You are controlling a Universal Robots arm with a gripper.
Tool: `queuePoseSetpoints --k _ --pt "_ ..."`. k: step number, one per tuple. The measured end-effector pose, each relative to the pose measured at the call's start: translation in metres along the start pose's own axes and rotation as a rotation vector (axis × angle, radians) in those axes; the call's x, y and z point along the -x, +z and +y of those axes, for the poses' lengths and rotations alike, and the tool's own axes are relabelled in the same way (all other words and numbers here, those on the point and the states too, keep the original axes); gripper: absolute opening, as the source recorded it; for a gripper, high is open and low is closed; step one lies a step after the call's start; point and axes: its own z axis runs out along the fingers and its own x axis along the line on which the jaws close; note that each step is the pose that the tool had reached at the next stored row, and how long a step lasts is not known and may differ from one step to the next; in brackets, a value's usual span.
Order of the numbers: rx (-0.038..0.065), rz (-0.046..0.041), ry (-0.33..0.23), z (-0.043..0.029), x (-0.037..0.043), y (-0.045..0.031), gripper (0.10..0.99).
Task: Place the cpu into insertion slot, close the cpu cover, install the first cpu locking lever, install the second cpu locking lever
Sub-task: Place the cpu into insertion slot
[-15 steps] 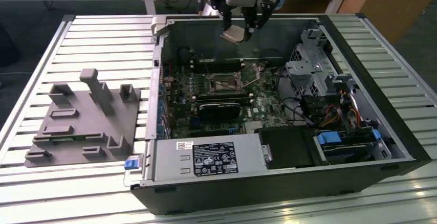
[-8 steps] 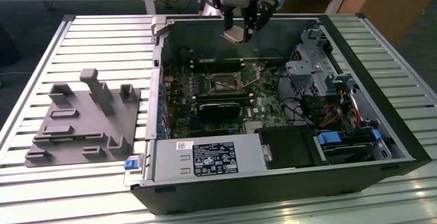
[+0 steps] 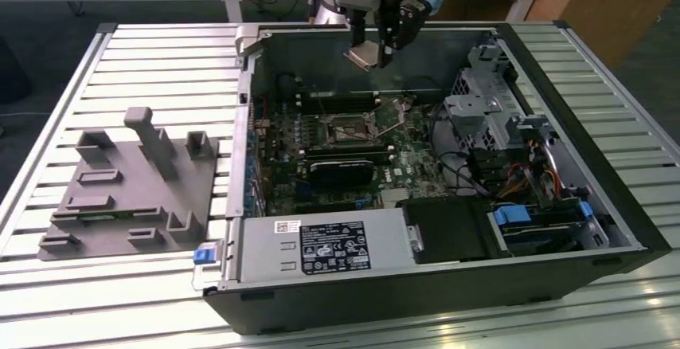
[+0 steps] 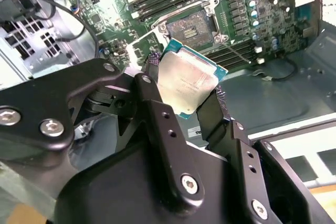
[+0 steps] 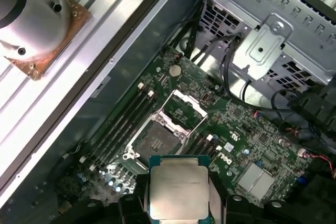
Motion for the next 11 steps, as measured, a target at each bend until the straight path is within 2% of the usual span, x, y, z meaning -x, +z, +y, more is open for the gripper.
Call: queuePoseSetpoints --k 11 --pt "0.003 -0.0124 0.139 -0.0001 0.0000 0.0010 0.537"
